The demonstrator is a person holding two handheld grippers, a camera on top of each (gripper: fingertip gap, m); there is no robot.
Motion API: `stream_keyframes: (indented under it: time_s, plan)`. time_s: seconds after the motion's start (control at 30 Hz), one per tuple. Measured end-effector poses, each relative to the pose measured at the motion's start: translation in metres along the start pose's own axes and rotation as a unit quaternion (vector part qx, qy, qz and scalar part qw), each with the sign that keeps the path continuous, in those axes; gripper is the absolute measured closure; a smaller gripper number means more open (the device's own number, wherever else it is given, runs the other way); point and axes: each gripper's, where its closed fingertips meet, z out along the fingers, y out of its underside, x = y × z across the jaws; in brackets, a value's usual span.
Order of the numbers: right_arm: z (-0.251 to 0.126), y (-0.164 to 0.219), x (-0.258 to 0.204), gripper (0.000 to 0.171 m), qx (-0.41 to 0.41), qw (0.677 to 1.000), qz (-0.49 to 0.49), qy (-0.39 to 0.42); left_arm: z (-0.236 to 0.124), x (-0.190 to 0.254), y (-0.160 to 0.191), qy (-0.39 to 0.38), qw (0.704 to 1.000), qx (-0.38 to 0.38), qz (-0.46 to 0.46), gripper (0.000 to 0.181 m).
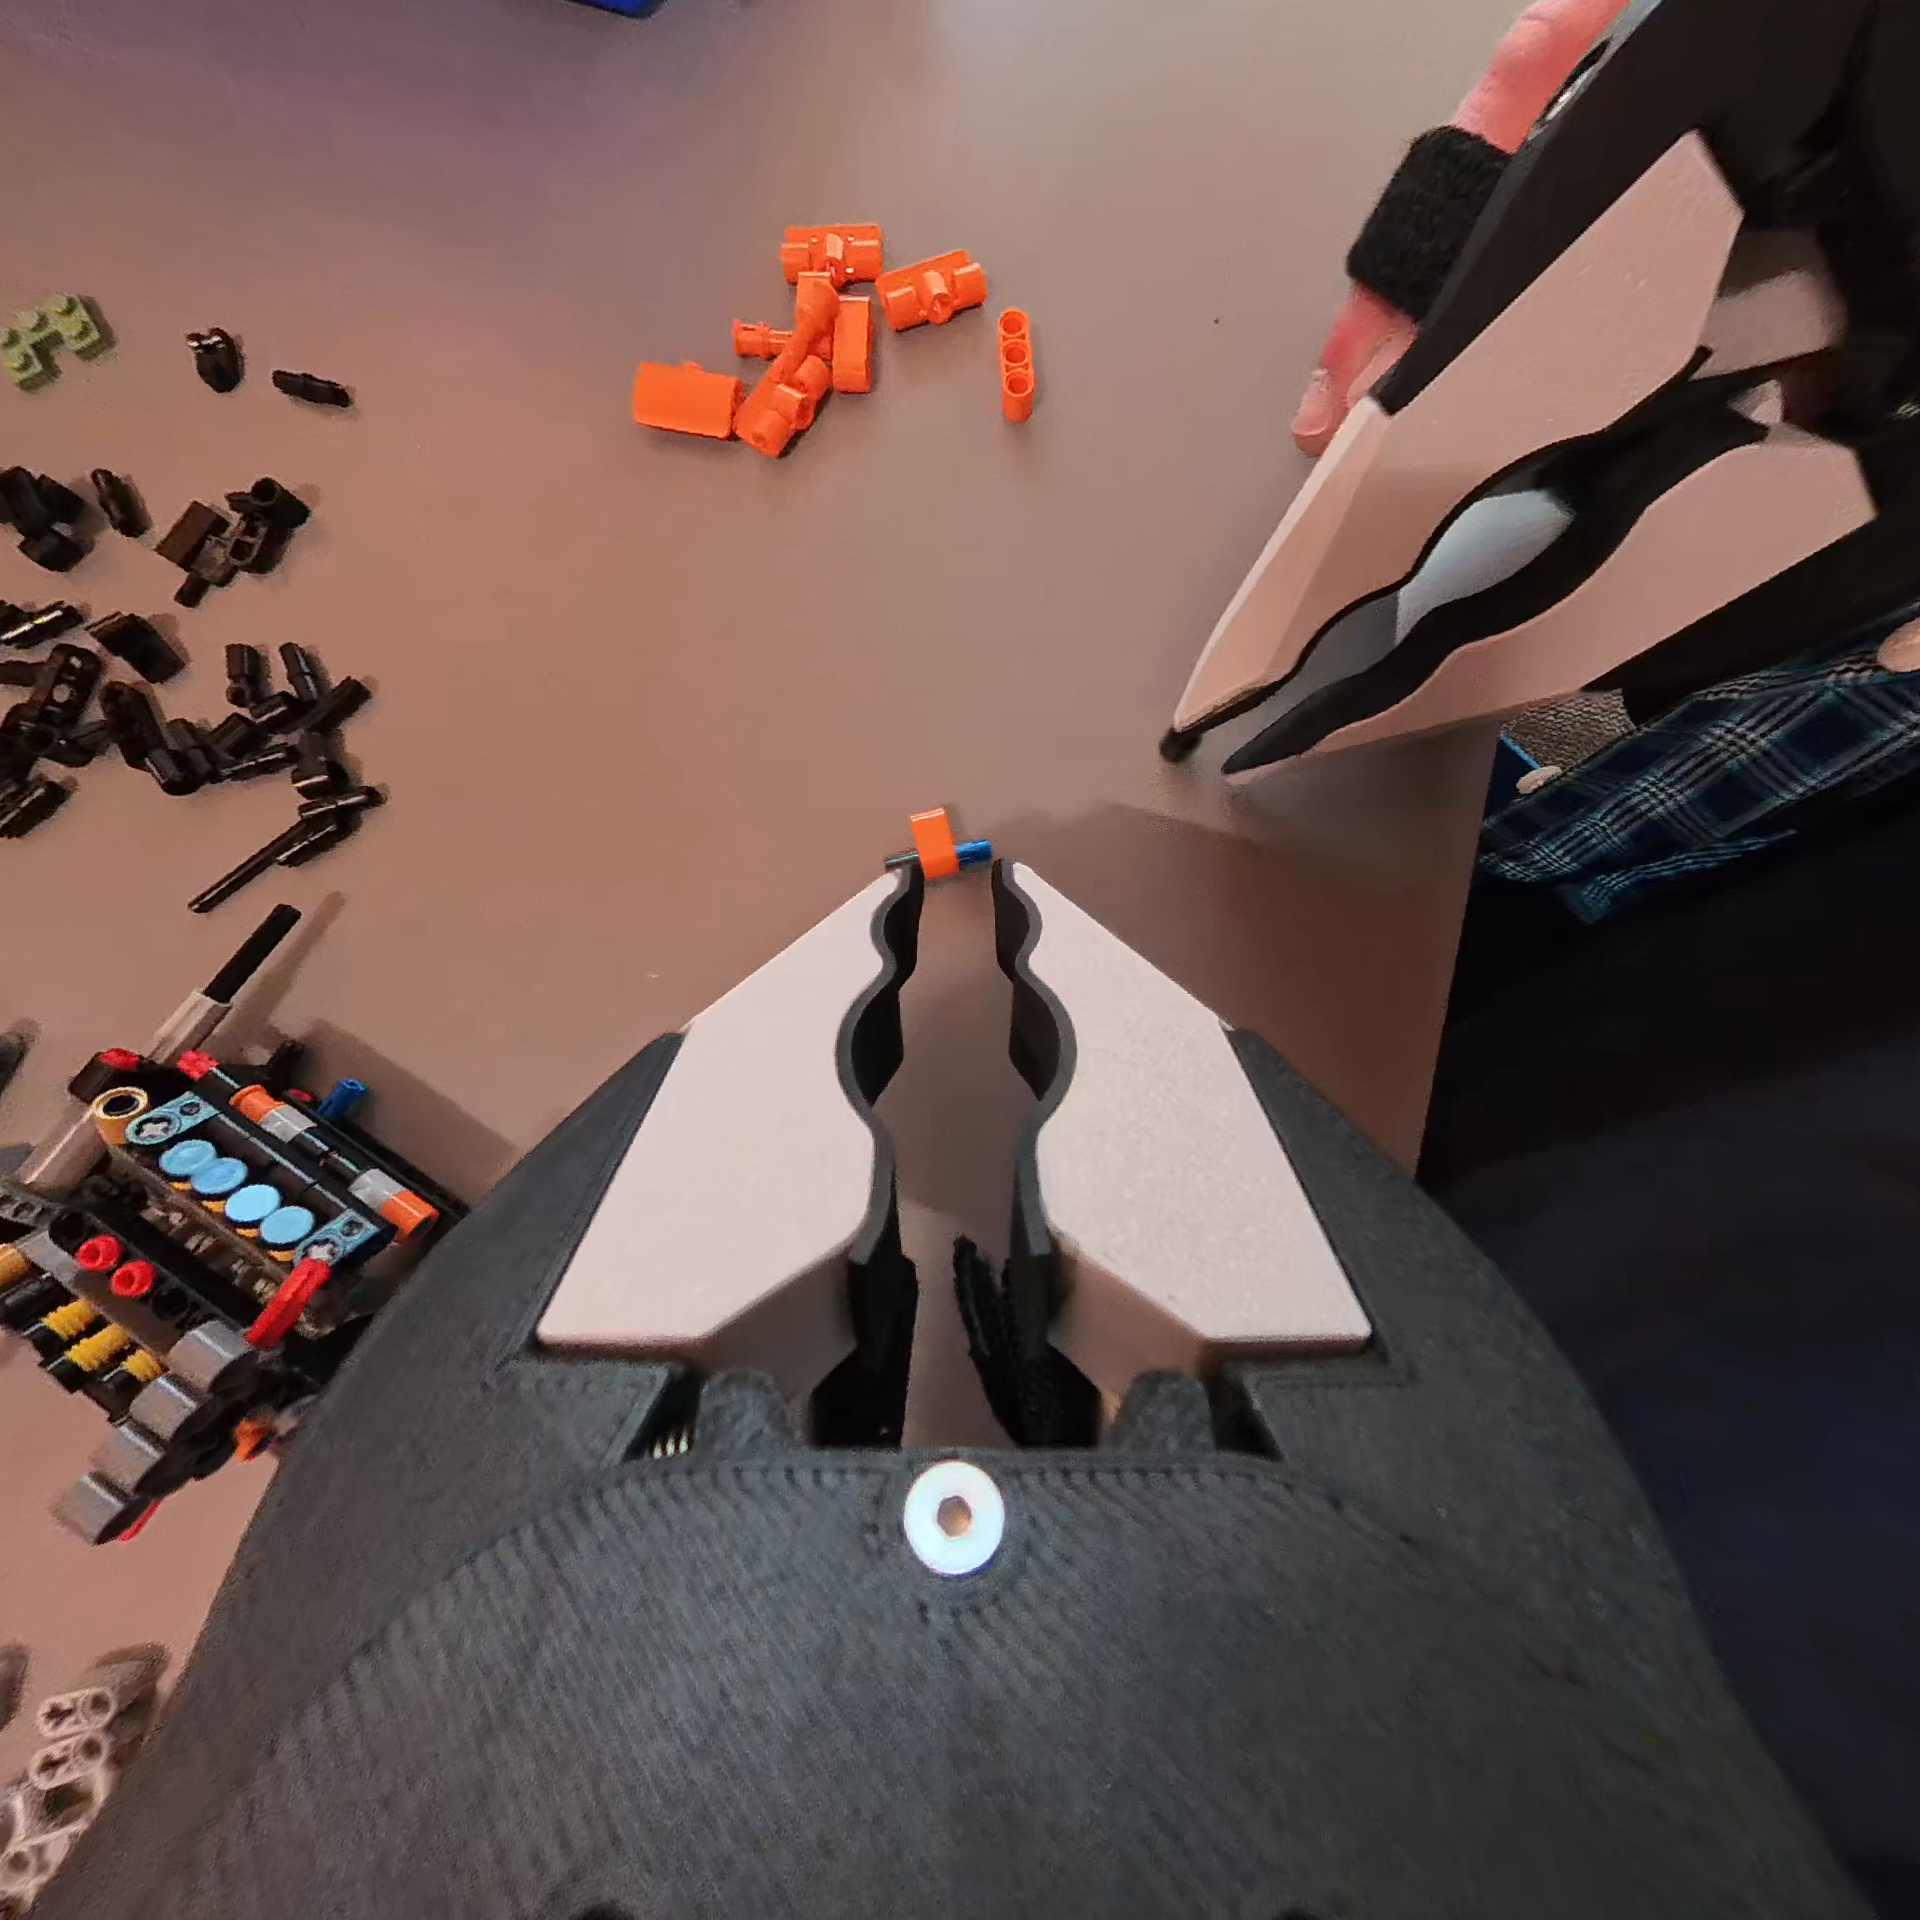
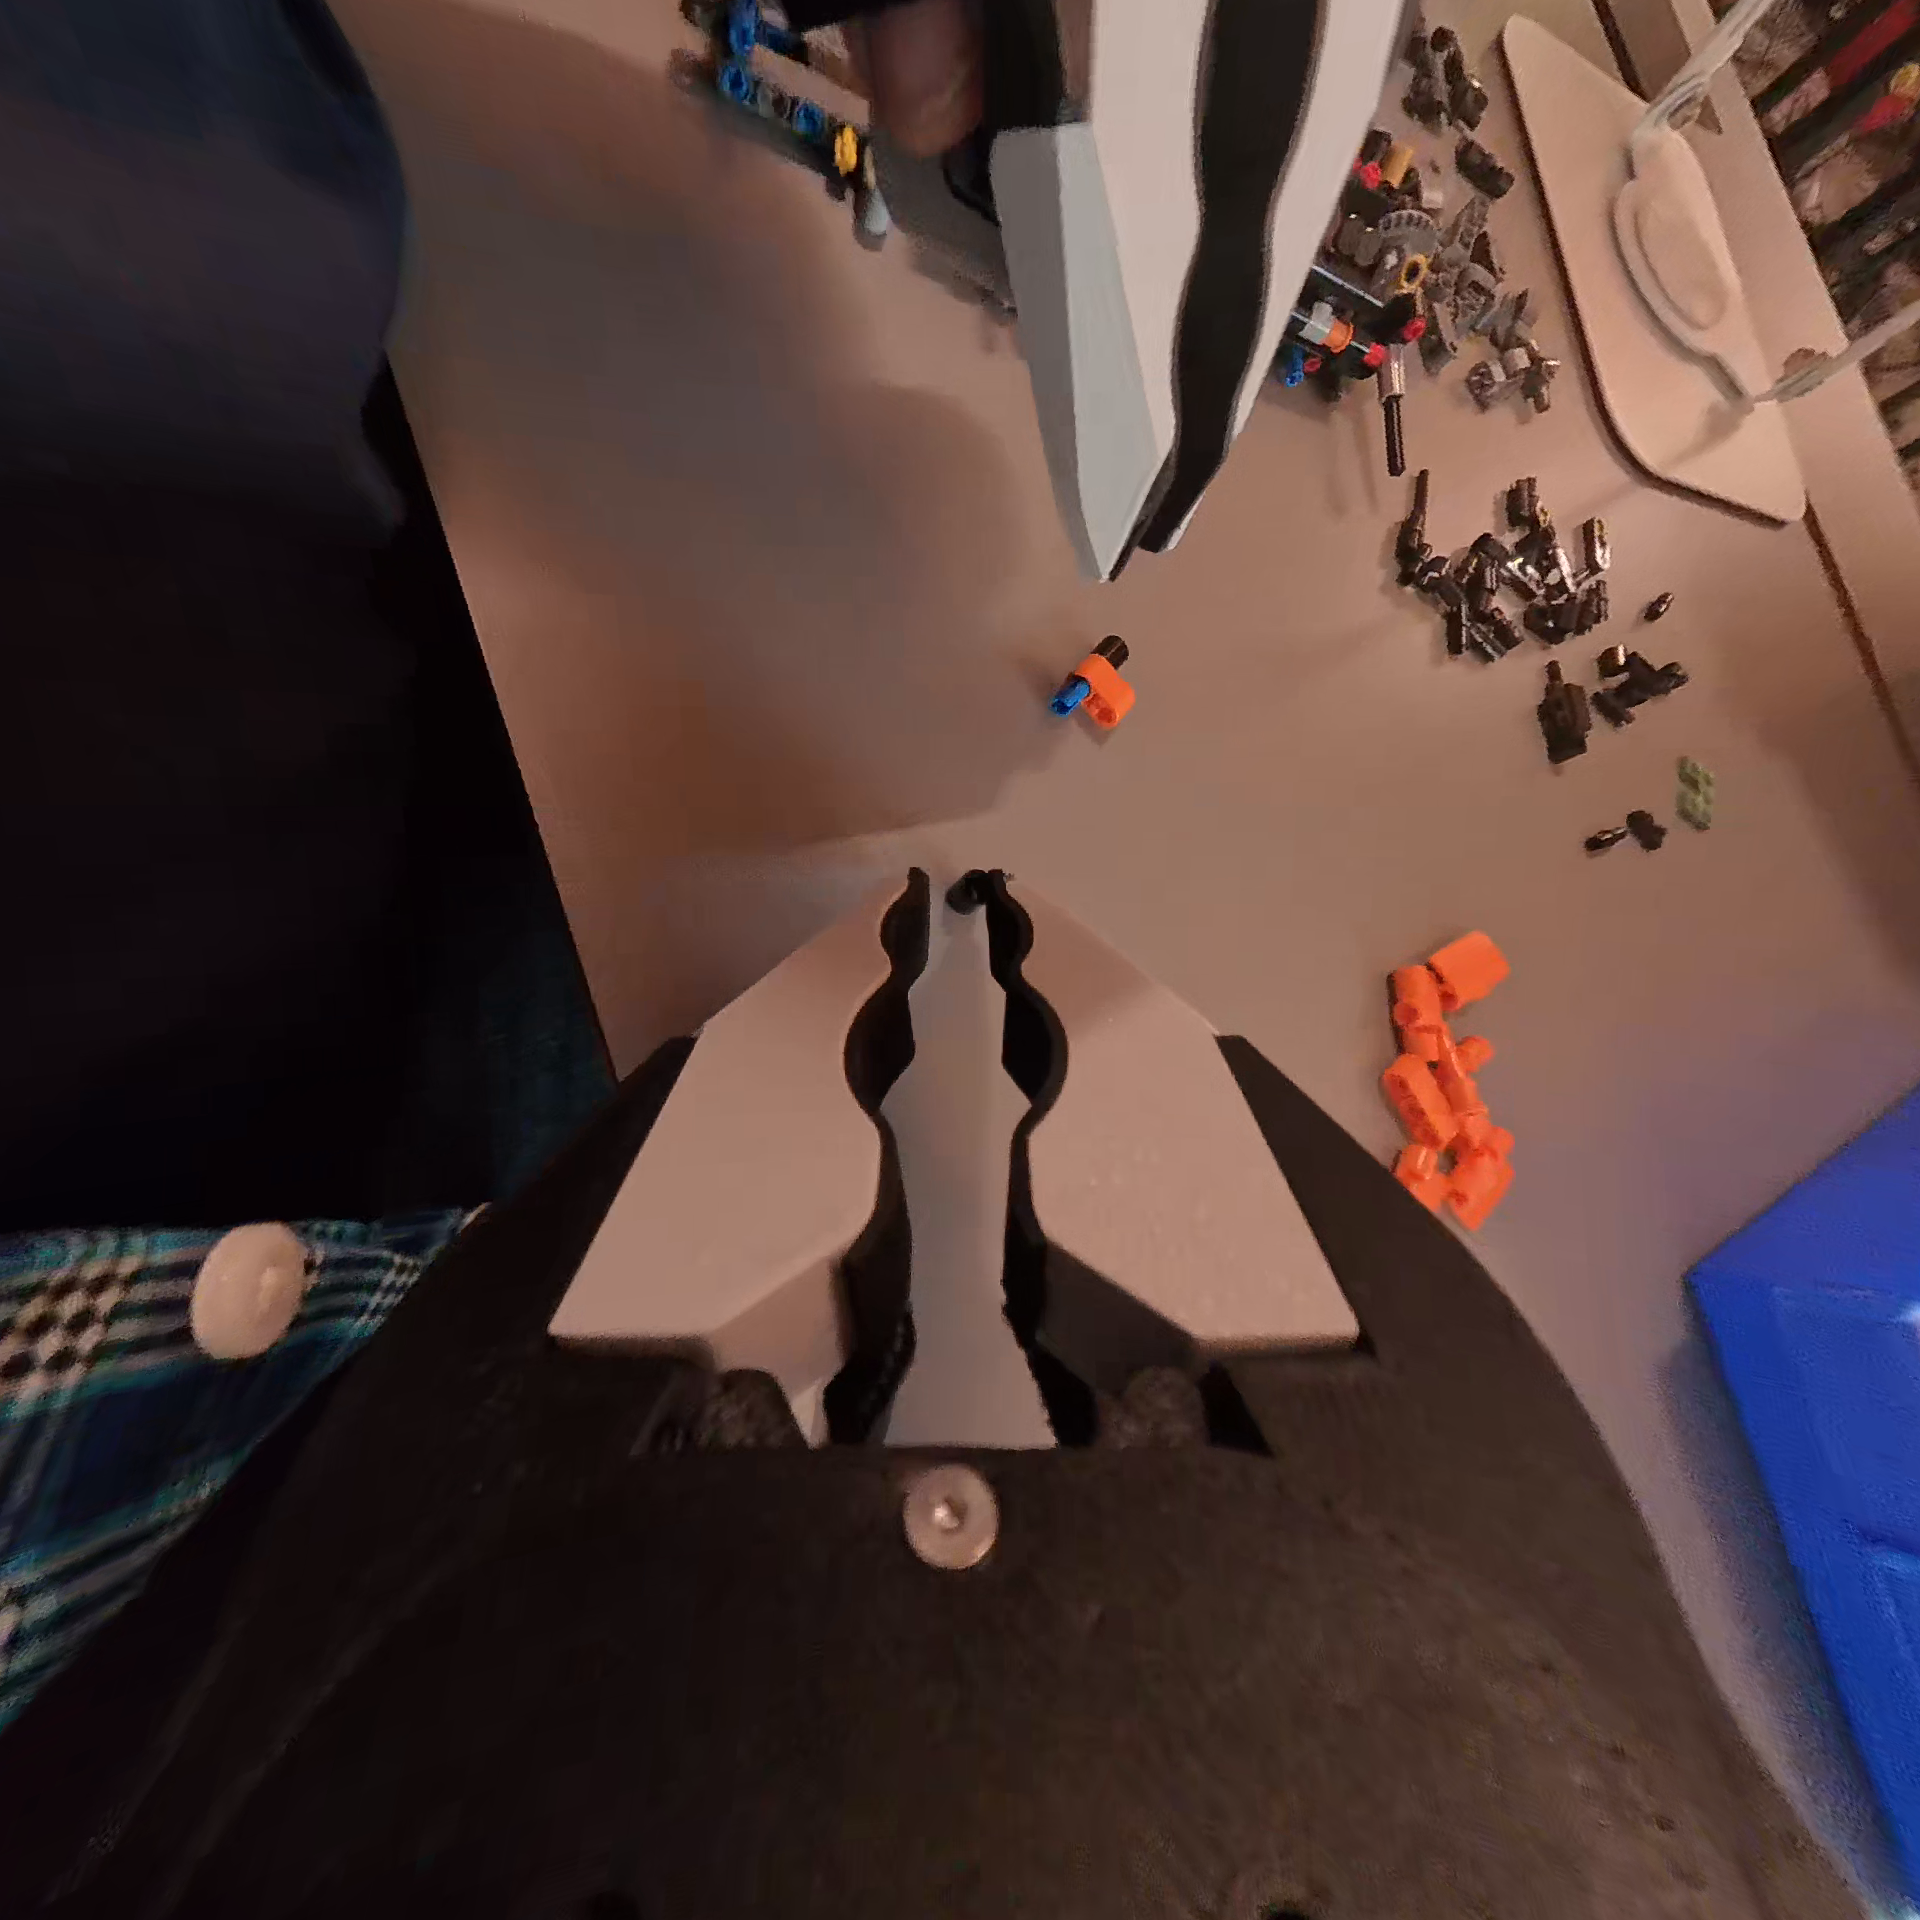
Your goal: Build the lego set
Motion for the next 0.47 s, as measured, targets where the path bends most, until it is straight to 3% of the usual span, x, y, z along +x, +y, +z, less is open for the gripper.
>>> stream_keyframes:
  time_s: [0.03, 0.47]
  plan:
    - [-0.0019, -0.0013, 0.0009, 0.162, 0.008, 1.0, 0.018, -0.005, 0.0001, -0.0013, -0.0003, -0.001, 1.0, -0.002, -0.001, 0.168]
    - [0.0042, -0.0004, 0.0055, 0.153, 0.006, 0.992, 0.116, -0.042, 0.007, -0.0046, 0.002, 0.009, 0.999, -0.031, -0.003, 0.164]
